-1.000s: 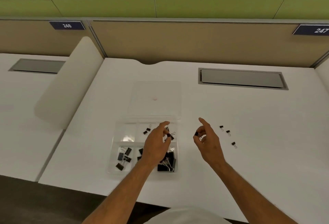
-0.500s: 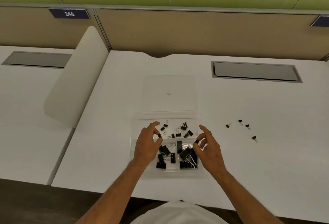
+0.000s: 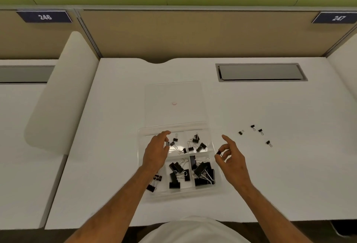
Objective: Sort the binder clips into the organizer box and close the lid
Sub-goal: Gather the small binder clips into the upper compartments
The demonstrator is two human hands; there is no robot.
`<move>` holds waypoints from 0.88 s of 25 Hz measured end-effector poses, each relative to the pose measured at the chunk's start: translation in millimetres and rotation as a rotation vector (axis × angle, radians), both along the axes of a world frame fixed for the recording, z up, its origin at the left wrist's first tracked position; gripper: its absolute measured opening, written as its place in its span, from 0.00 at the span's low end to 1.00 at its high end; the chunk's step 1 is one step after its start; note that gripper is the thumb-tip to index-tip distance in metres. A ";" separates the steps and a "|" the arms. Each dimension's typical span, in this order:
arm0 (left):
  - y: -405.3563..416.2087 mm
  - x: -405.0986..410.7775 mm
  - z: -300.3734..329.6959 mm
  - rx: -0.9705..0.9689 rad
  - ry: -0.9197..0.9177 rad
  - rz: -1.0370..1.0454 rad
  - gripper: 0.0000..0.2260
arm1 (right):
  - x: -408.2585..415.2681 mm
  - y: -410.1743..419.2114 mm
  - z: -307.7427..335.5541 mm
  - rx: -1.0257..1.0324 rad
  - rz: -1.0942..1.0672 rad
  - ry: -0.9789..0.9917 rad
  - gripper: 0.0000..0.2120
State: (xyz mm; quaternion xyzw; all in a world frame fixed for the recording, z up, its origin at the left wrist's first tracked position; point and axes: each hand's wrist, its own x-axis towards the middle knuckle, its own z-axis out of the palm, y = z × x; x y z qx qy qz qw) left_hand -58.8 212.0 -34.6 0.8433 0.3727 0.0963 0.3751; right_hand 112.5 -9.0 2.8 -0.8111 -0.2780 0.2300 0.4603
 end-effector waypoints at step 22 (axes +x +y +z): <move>-4.0 17.0 17.9 0.077 0.125 -0.066 0.29 | -13.5 27.7 -1.5 -0.016 0.030 0.011 0.33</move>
